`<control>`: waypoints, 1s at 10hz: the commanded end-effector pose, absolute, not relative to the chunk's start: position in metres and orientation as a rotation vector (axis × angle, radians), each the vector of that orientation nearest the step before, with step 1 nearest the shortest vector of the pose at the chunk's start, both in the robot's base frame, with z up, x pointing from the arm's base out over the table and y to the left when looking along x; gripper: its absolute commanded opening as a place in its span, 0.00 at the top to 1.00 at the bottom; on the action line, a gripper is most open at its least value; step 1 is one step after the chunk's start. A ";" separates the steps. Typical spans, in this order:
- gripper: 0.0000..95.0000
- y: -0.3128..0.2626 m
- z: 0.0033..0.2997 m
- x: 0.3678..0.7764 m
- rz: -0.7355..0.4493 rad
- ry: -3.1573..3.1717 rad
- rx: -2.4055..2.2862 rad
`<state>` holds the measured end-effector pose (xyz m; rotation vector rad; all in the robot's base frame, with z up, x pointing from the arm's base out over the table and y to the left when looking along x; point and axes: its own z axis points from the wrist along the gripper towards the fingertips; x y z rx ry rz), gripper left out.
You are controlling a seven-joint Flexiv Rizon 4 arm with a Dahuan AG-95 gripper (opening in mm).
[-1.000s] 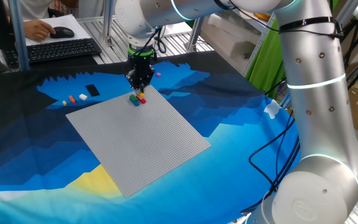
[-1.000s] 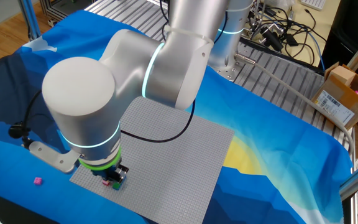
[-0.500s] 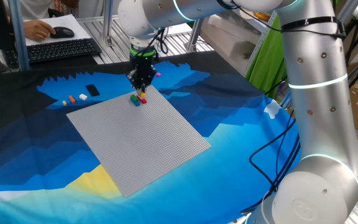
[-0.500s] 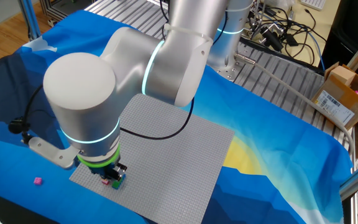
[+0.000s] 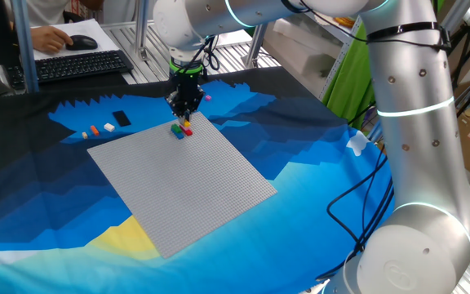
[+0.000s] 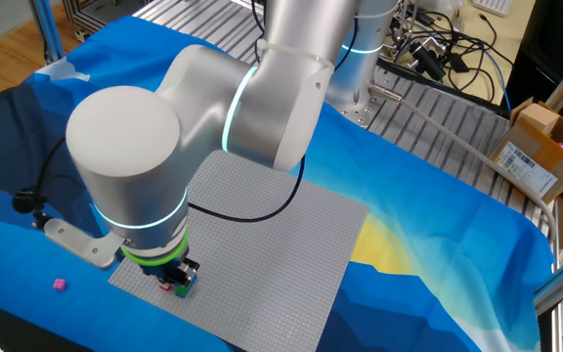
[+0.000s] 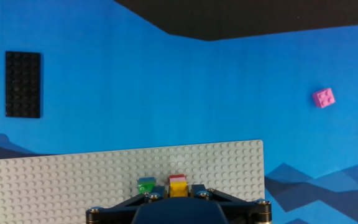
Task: Stack small Lego blocks randomly, one at a time
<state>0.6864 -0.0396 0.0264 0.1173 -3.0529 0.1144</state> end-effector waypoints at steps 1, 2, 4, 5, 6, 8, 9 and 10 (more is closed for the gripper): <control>1.00 -0.040 0.025 0.686 0.115 -3.060 0.115; 1.00 -0.040 0.025 0.686 0.116 -3.064 0.116; 1.00 -0.040 0.024 0.686 0.122 -3.068 0.112; 1.00 -0.040 0.024 0.686 0.126 -3.068 0.111; 1.00 -0.040 0.024 0.686 0.131 -3.071 0.114; 1.00 -0.040 0.022 0.687 0.149 -3.070 0.113; 1.00 -0.040 0.023 0.687 0.153 -3.069 0.117; 1.00 -0.040 0.023 0.687 0.154 -3.067 0.116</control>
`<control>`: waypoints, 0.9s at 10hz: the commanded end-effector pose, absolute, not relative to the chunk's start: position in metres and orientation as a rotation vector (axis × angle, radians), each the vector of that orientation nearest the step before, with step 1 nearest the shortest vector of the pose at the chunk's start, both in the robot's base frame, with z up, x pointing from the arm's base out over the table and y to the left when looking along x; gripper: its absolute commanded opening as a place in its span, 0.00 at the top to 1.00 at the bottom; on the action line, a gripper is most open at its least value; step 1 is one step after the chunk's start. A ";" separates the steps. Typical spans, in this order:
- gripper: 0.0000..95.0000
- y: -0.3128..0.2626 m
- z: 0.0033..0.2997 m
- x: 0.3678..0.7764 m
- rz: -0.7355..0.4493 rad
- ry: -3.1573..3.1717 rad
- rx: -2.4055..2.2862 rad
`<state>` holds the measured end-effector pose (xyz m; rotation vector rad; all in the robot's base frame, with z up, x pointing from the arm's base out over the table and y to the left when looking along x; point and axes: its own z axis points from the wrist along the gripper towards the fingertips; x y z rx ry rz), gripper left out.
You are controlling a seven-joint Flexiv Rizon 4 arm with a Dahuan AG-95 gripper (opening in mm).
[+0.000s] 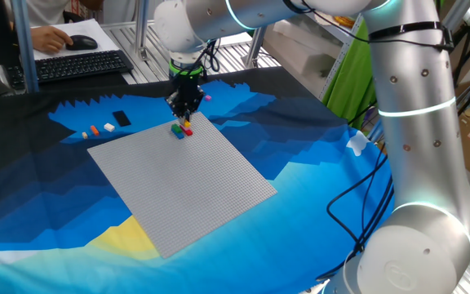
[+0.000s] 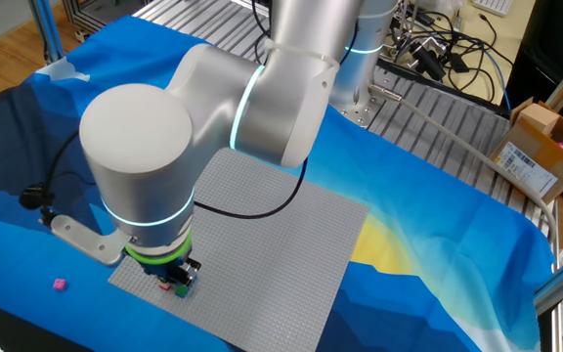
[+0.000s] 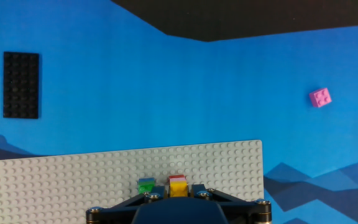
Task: Stack small Lego blocks randomly, one at a time
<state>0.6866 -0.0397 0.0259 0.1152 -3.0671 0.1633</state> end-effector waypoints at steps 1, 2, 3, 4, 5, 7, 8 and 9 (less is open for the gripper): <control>0.80 -0.040 0.023 0.687 0.152 -3.068 0.111; 0.60 -0.040 0.023 0.687 0.153 -3.068 0.112; 0.60 -0.039 0.021 0.687 0.149 -3.075 0.107; 0.60 -0.039 0.020 0.688 0.151 -3.080 0.108; 0.60 -0.039 0.020 0.688 0.151 -3.082 0.109; 0.60 -0.041 0.026 0.686 0.142 -3.078 0.107; 0.60 -0.042 0.029 0.685 0.140 -3.078 0.104; 0.60 -0.043 0.033 0.684 0.138 -3.076 0.103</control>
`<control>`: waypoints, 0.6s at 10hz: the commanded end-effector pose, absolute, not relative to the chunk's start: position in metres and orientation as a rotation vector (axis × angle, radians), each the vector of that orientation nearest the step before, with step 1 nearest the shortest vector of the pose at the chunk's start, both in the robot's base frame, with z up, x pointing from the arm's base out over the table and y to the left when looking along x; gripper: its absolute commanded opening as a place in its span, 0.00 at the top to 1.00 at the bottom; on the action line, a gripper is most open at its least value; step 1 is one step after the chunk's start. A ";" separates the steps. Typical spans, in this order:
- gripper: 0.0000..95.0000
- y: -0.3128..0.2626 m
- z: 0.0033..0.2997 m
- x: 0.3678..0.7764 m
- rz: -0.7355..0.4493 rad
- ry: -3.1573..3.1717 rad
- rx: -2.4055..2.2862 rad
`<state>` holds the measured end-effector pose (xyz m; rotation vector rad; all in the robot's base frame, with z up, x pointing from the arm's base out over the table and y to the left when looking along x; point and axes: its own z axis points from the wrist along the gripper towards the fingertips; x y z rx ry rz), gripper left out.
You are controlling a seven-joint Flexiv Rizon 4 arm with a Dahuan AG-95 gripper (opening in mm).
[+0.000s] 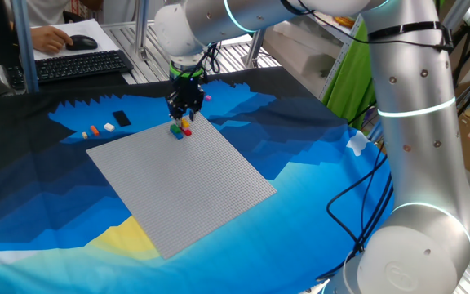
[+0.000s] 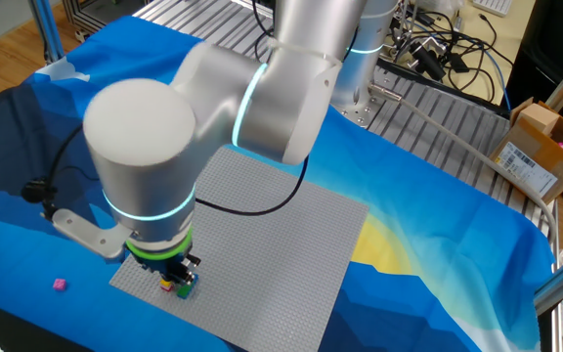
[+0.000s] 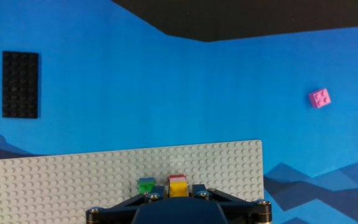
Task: Stack small Lego blocks randomly, one at a time
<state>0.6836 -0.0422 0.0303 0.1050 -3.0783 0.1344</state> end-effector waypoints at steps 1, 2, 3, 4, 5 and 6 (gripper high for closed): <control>0.60 -0.043 0.034 0.683 0.135 -3.077 0.102; 0.60 -0.044 0.037 0.683 0.126 -3.077 0.099; 0.80 -0.043 0.037 0.683 0.116 -3.080 0.096; 1.00 -0.043 0.038 0.682 0.098 -3.081 0.101; 1.00 -0.043 0.038 0.682 0.098 -3.082 0.102; 1.00 -0.043 0.039 0.682 0.098 -3.081 0.103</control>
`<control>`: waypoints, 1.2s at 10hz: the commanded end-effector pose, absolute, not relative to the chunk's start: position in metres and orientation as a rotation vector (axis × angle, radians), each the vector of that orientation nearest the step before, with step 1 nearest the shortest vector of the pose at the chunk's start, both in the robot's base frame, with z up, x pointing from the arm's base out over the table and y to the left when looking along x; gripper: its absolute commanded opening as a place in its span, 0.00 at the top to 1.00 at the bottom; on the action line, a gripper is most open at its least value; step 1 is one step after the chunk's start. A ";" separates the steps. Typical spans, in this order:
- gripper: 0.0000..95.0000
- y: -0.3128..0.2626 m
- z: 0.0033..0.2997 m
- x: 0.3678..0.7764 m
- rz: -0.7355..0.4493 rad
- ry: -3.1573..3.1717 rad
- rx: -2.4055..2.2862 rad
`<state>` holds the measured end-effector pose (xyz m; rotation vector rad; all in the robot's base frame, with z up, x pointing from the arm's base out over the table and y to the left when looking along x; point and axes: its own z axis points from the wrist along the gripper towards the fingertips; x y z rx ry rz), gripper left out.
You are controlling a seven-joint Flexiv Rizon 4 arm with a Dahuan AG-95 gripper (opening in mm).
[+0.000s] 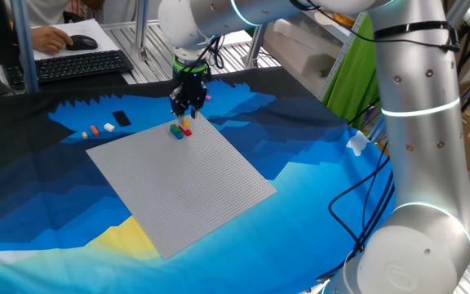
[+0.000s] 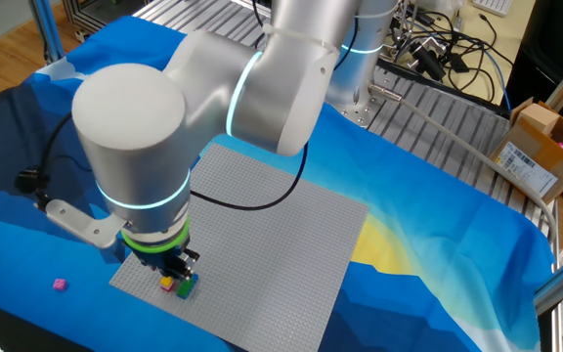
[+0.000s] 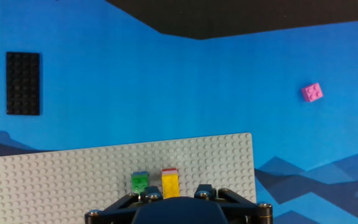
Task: Stack small Lego blocks randomly, one at a time
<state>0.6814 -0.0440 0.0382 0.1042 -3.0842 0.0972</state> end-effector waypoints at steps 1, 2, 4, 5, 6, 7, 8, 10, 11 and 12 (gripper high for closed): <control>1.00 -0.044 0.040 0.682 0.098 -3.082 0.102; 1.00 -0.044 0.041 0.681 0.095 -3.081 0.098; 1.00 -0.044 0.041 0.681 0.092 -3.083 0.097; 1.00 -0.044 0.041 0.681 0.088 -3.082 0.098; 1.00 -0.043 0.039 0.682 0.088 -3.081 0.098; 1.00 -0.043 0.038 0.682 0.088 -3.081 0.098; 1.00 -0.041 0.034 0.683 0.091 -3.083 0.102; 1.00 -0.040 0.029 0.685 0.095 -3.084 0.105; 1.00 -0.041 0.031 0.684 0.111 -3.083 0.116; 1.00 -0.043 0.038 0.682 0.107 -3.076 0.120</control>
